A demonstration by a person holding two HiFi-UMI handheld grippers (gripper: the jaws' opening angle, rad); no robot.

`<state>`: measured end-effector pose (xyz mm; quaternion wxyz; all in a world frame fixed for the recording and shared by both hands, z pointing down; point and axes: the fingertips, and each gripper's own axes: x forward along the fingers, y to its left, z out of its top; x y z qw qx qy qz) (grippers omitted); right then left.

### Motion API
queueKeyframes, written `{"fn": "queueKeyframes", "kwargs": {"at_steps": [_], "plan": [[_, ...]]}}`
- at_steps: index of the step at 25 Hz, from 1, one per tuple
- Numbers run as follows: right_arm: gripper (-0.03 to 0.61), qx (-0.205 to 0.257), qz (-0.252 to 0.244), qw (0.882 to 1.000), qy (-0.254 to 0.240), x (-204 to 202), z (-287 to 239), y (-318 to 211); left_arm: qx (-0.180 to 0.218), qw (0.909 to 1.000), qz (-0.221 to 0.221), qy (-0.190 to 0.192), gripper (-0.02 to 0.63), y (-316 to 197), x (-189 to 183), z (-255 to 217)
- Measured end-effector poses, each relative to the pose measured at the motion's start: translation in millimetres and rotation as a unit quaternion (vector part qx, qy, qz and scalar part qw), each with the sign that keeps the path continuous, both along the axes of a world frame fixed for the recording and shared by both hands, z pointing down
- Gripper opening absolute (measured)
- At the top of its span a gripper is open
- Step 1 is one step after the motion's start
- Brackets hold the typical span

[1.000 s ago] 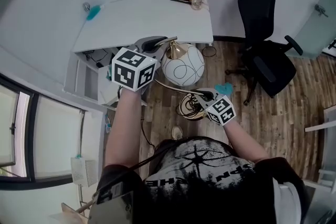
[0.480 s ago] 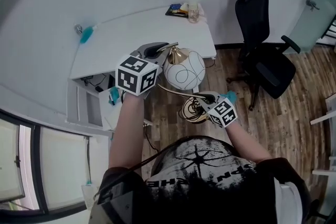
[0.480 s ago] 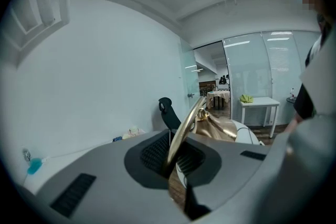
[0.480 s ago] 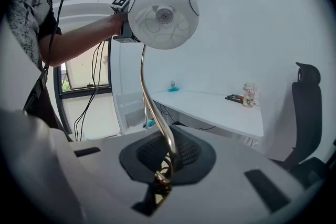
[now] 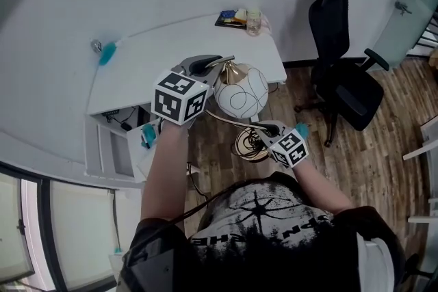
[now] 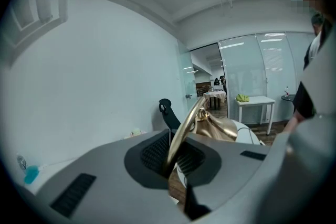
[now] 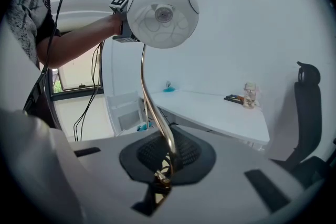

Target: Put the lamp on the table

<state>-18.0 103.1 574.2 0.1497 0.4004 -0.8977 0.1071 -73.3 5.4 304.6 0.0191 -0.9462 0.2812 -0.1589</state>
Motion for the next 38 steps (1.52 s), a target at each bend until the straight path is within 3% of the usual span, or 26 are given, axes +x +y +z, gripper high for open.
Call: {"fn": "queueKeyframes", "kwargs": {"at_steps": [7,19,38], "plan": [[0.017,-0.020,-0.003,1.000,0.007,-16.6,-4.3,-35.0,-0.022,0.9997,-0.002,0.007,0.018,-45.5,-21.1,0.9],[0.017,-0.033,-0.034,0.999,-0.007,-18.9,29.7,-77.5,-0.027,0.9992,-0.029,-0.007,0.018,-88.0,-20.9,33.8],[0.017,-0.035,-0.098,0.995,-0.013,15.8,2.4,-283.7,-0.023,0.9960,-0.086,-0.011,0.018,-287.8,5.8,5.3]]}}
